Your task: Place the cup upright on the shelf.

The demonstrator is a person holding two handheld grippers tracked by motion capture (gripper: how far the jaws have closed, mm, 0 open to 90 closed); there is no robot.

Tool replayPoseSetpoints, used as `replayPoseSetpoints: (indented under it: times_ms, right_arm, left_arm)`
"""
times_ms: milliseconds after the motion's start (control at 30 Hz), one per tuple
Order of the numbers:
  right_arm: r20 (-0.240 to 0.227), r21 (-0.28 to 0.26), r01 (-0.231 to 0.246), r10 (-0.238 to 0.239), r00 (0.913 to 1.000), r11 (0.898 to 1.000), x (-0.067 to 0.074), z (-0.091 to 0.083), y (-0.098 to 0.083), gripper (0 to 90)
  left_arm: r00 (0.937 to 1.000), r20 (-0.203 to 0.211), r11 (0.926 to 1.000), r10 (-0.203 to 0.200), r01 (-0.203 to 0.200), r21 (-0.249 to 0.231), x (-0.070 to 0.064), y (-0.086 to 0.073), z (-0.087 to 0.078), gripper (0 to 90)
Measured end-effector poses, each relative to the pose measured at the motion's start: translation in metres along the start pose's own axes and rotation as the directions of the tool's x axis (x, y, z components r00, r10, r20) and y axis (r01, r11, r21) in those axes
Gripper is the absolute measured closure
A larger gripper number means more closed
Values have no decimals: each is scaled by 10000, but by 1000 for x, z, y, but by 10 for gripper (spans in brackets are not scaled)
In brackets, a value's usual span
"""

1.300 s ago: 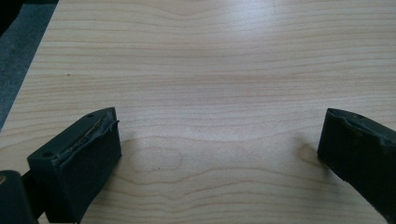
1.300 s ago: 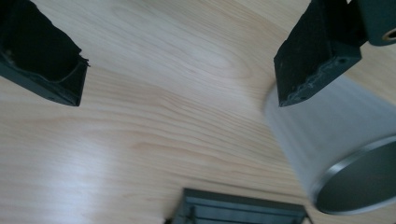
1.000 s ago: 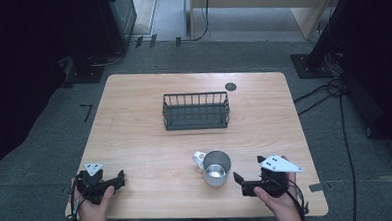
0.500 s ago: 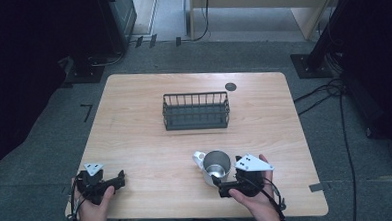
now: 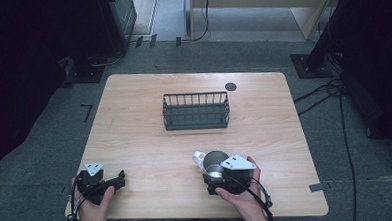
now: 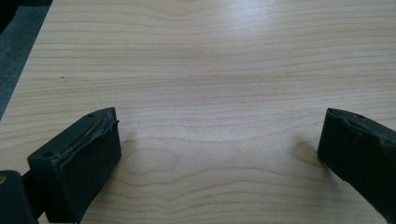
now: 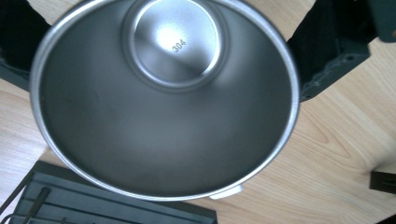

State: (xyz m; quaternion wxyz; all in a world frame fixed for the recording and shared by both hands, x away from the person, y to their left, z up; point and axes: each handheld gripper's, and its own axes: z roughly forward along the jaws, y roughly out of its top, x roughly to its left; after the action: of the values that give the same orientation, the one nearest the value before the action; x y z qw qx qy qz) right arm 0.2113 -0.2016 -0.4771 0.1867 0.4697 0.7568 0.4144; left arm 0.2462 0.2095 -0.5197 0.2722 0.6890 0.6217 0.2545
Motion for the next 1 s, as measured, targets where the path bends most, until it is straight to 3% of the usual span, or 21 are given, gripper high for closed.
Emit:
replayPoseSetpoints:
  times_ms: [100, 367, 500, 733, 1000]
  right_arm:
    - [-167, -10, -111, 111, 9998, 9999, -3, 1, -1, 48]
    - [-634, -47, 432, -434, 9970, 9991, -12, 0, 0, 59]
    - [-205, -126, 405, -407, 9990, 9991, -22, -3, -2, 17]
    - [18, 13, 155, -155, 9999, 9999, -38, -11, -8, 0]
    - [337, -212, -325, 332, 9989, 9992, -52, -19, -18, 0]
  left_arm:
    - [10000, 10, 10000, 8, -8, 0, 0, 0, 0, 0]
    - [10000, 10, 10000, 7, -7, -1, 0, 0, 0, 0]
    - [10000, 51, 10000, 42, -42, -6, 0, 0, 0, 0]
    - [9999, 90, 9999, 106, -106, 9, 0, 0, 0, 0]
    - [9999, 109, 9999, 133, -133, 9, -1, 0, 0, 0]
